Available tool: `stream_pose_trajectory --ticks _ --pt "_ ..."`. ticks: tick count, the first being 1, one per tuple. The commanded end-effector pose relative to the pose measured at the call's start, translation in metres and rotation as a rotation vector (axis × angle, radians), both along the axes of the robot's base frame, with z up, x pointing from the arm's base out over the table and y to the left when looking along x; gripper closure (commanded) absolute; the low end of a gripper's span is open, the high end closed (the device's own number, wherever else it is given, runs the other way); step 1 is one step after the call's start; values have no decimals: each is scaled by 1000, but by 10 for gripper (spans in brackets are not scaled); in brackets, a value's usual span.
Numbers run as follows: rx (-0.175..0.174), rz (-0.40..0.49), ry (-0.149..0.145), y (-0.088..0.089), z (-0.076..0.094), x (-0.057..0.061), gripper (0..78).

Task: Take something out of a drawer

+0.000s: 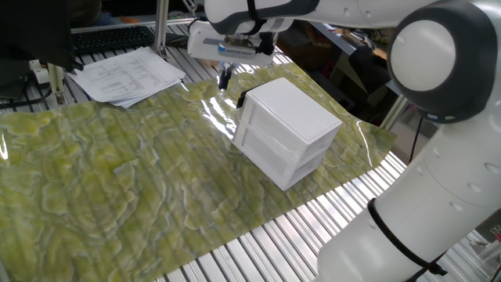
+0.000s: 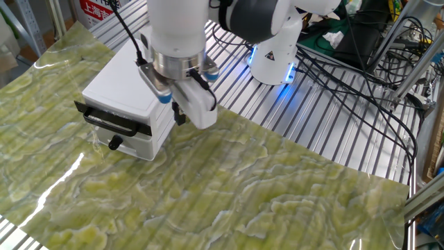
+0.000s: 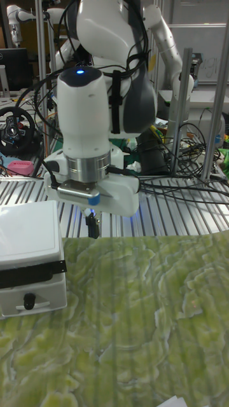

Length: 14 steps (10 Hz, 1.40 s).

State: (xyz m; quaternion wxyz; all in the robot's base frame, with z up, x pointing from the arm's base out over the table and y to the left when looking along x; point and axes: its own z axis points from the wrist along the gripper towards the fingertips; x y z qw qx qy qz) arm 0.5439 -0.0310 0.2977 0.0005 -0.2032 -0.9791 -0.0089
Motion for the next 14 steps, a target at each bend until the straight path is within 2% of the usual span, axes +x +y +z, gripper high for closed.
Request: stream_pose_trajectory --ticks 1,3,5,6,8,12,14 --pt "-2 -30 -11 -15 -1 9 776" --pt "-4 -38 -26 -23 -2 14 776" --pt "-3 -35 -27 -26 -3 15 776" --pt "-4 -27 -32 -36 -6 15 776" --pt "-3 -36 -30 -41 -6 17 776" --pt "4 -52 -21 -43 -6 18 776" --pt "-3 -68 -23 -43 -6 18 776"
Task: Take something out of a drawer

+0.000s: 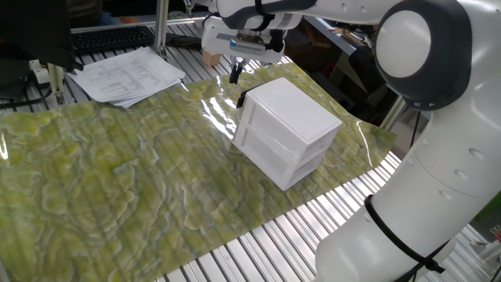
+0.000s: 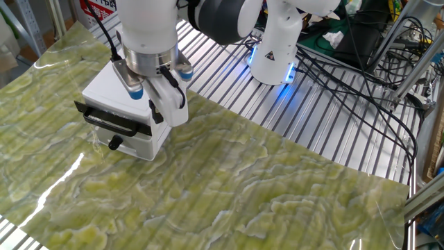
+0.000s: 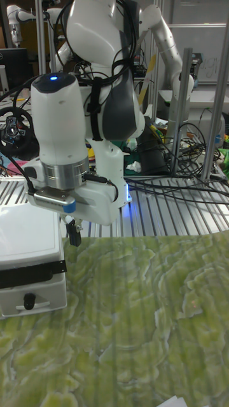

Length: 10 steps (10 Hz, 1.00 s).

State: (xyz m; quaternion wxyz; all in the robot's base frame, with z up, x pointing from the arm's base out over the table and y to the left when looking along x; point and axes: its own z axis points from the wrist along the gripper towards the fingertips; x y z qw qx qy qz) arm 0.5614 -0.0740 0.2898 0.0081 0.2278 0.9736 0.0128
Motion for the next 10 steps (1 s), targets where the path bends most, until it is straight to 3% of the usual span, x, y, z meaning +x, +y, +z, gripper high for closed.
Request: stream_pose_trajectory --ticks 1,5,7,10 --pt "-12 -19 -6 0 1 1 776" --pt "-12 -36 -12 0 2 1 776" --pt "0 -79 -9 0 2 1 776" --pt "-12 -153 -9 0 2 1 776"
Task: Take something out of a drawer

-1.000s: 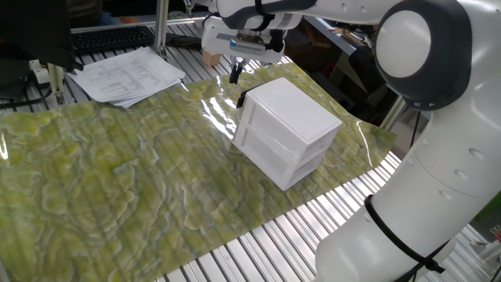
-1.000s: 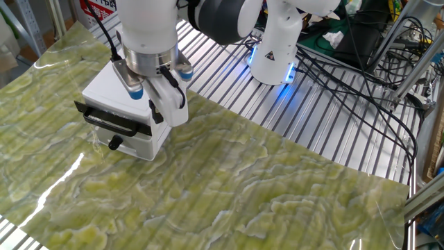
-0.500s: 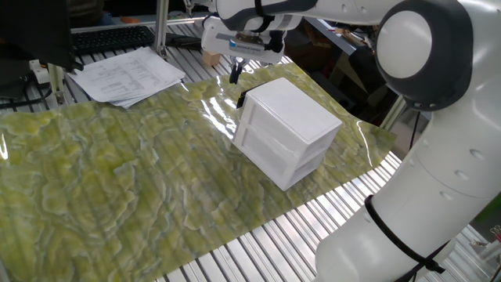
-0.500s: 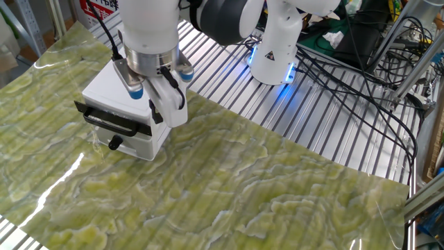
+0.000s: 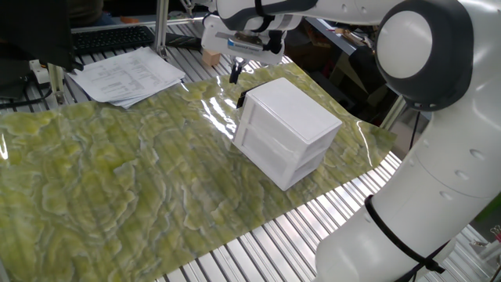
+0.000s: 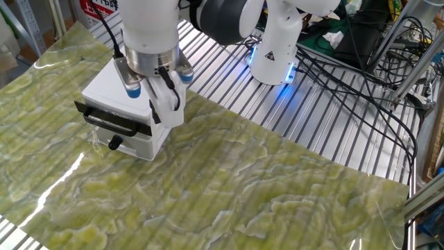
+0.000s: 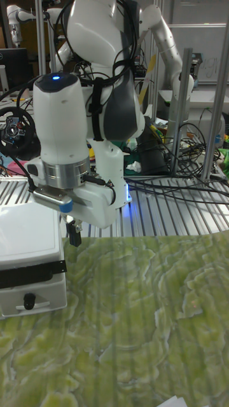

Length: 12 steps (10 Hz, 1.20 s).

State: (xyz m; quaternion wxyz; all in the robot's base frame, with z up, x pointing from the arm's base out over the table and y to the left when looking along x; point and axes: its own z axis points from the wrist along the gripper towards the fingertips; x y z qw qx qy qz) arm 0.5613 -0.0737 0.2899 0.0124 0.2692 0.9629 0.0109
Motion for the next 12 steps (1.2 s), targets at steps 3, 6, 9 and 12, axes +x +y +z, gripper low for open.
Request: stream_pose_trajectory --ticks 3,6,9,12 --pt "14 -142 5 0 1 1 776" --pt "19 -140 3 0 1 1 776" --pt "13 -186 0 -3 -2 6 776" --pt "-2 -221 -5 -6 -6 12 776"
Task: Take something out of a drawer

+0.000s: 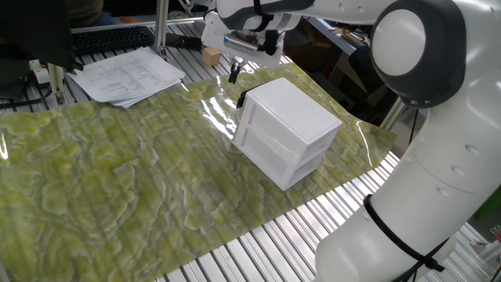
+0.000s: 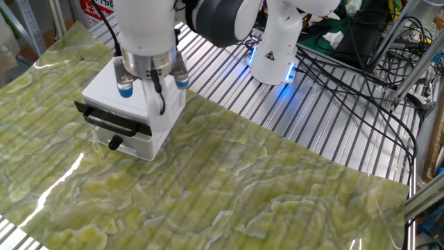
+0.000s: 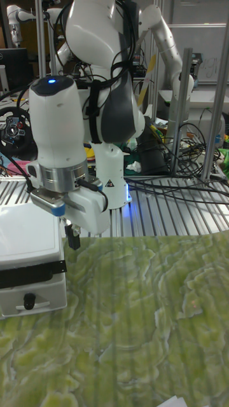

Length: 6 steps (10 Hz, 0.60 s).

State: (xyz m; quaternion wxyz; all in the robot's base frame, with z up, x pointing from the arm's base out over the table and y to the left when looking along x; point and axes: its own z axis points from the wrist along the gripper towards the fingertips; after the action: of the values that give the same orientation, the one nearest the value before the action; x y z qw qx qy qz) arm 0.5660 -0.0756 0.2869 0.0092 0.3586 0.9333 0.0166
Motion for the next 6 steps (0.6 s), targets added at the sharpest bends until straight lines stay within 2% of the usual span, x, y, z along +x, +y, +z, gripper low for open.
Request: stream_pose_trajectory --ticks 1,6 --pt "-32 -56 -13 -9 -8 14 776" --pt "-56 -126 -10 -27 -20 33 776"
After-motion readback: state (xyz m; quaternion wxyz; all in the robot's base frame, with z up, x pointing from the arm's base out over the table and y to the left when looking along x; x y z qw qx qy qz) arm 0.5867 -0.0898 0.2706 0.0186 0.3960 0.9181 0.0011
